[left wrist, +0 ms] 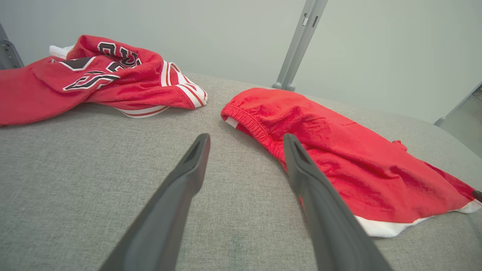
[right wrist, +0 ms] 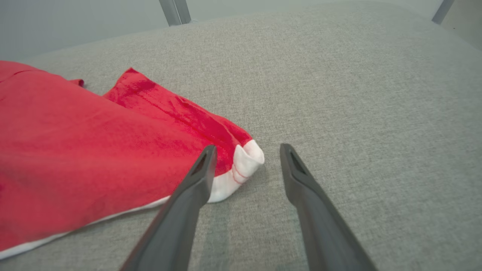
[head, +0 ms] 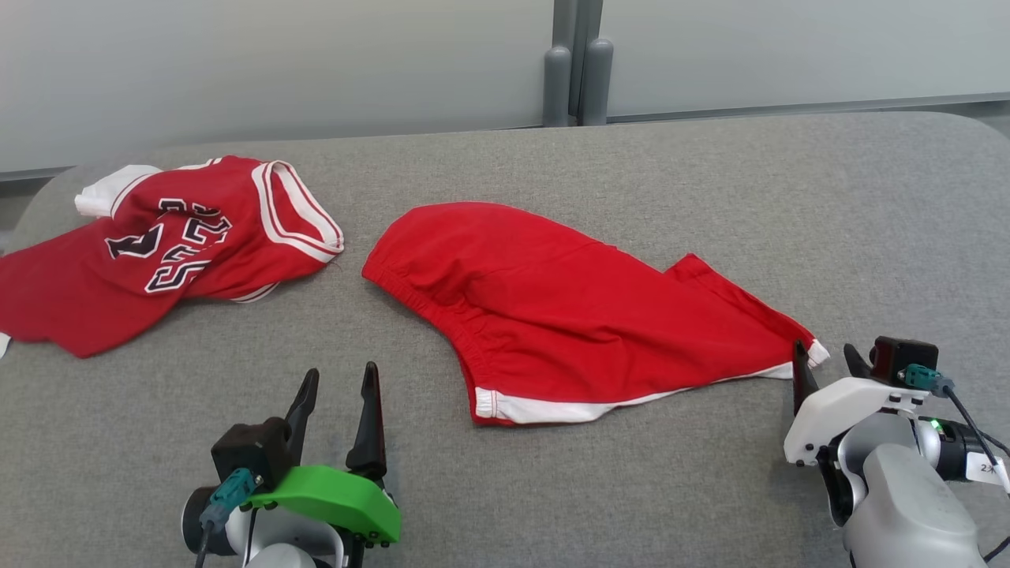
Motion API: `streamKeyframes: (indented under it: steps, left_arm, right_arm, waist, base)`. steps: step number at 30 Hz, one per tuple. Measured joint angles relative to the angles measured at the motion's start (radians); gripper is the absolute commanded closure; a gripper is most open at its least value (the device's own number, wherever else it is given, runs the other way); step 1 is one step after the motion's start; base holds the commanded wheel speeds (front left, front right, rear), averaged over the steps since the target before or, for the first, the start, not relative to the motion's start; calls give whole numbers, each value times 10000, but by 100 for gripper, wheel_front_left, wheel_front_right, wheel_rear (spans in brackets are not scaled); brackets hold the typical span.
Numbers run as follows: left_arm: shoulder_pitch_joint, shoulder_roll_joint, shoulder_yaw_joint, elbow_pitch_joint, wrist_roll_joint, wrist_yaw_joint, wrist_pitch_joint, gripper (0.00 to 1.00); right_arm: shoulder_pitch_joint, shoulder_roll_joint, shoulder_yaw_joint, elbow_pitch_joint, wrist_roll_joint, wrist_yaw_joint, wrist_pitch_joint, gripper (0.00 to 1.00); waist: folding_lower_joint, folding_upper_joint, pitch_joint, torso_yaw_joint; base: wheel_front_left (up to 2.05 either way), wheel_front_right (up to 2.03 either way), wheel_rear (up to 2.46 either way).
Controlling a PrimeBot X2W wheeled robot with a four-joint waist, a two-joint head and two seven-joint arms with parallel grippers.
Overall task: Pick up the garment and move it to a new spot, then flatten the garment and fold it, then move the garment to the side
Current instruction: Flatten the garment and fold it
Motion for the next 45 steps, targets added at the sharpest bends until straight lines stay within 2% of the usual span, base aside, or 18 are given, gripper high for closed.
streamKeyframes:
  steps: [6, 14, 22, 31, 36, 45]
  left_arm:
    - [16, 42, -31, -86, 4, -10, -36, 0]
    - [328, 148, -63, -326, 79, -142, -130, 0]
    - [815, 263, -69, -537, 180, -182, -215, 0]
    - [1555, 268, 378, -840, 259, -36, -245, 0]
    - [1880, 201, 851, -1060, 566, 81, -278, 0]
    - [2483, -90, 1549, -1325, 1152, -54, -280, 0]
  right_arm:
    - [251, -86, 58, -798, 56, 0, -224, 0]
    - [1421, -82, 1072, -3323, 412, 0, -290, 0]
    - [2807, -2, 1584, -5919, 556, 0, -299, 0]
    - [3969, 113, 1992, -7910, 821, 0, 75, 0]
    - [4454, 127, 2234, -8715, 1122, 0, 303, 0]
    - [4984, 134, 2792, -9262, 1524, 0, 606, 0]
  waist:
    - [0, 0, -94, -206]
    - [-1, 0, -313, -562]
    - [0, 0, -636, -749]
    - [0, 0, -999, -785]
    - [-1, 0, -1111, -738]
    - [-1, 0, -1270, -602]
  base:
    - [0, 0, 0]
    - [0, 0, 0]
    - [0, 0, 0]
    - [0, 0, 0]
    - [0, 0, 0]
    - [0, 0, 0]
